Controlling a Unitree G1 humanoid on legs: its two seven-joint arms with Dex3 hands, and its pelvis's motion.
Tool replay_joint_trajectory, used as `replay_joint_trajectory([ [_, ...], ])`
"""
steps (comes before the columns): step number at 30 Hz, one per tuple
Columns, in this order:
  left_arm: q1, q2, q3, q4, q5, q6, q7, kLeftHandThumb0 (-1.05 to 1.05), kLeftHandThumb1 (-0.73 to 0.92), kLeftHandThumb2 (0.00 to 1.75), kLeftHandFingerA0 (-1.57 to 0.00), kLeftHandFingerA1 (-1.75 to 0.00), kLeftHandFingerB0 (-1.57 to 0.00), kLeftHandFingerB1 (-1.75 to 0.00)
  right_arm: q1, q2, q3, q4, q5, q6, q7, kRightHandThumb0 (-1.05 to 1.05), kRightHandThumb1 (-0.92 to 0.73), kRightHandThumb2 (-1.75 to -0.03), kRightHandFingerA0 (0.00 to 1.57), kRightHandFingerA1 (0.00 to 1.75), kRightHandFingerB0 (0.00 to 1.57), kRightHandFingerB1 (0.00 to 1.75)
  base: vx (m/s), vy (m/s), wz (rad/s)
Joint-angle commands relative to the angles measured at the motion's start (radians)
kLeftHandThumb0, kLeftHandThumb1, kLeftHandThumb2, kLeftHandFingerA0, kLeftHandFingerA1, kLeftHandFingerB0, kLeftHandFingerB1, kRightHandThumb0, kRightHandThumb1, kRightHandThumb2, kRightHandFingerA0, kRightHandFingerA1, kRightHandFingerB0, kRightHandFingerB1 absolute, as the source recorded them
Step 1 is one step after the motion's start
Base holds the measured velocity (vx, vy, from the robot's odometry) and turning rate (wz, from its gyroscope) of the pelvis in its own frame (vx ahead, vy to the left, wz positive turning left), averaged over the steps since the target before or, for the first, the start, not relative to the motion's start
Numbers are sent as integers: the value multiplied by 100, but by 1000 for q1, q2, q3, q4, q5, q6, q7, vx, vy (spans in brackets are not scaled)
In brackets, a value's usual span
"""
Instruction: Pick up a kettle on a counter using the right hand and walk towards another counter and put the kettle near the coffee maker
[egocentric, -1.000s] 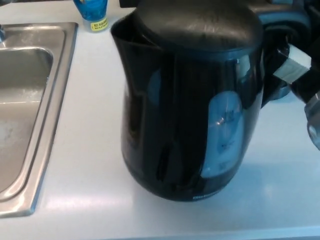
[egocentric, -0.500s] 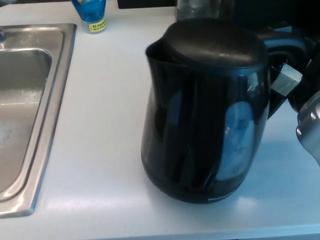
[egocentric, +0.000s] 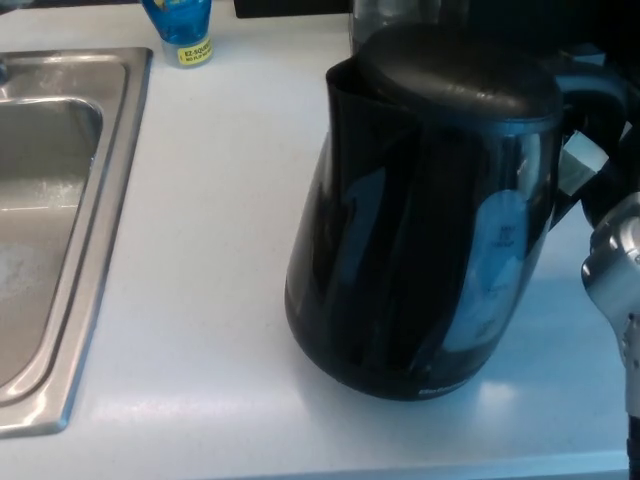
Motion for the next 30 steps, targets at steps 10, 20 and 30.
replay_joint_trajectory([
  [10,0,3,-2,-12,-4,-50,3,-11,30,148,-108,-127,-105,-111,-15,-69,141,-30,-257,-101,44,-20,-55,-118,102,172,82,110,0,0,0],
  [20,-14,13,-16,-5,13,-38,25,-9,29,146,-105,-127,-105,-113,-5,-205,260,-193,-281,1,210,-44,-67,-60,35,59,24,35,0,0,0],
  [30,-13,23,-20,6,9,-51,4,-12,29,146,-108,-126,-106,-112,4,-341,269,-218,-258,192,362,-44,-53,-81,0,13,8,22,0,0,0],
])
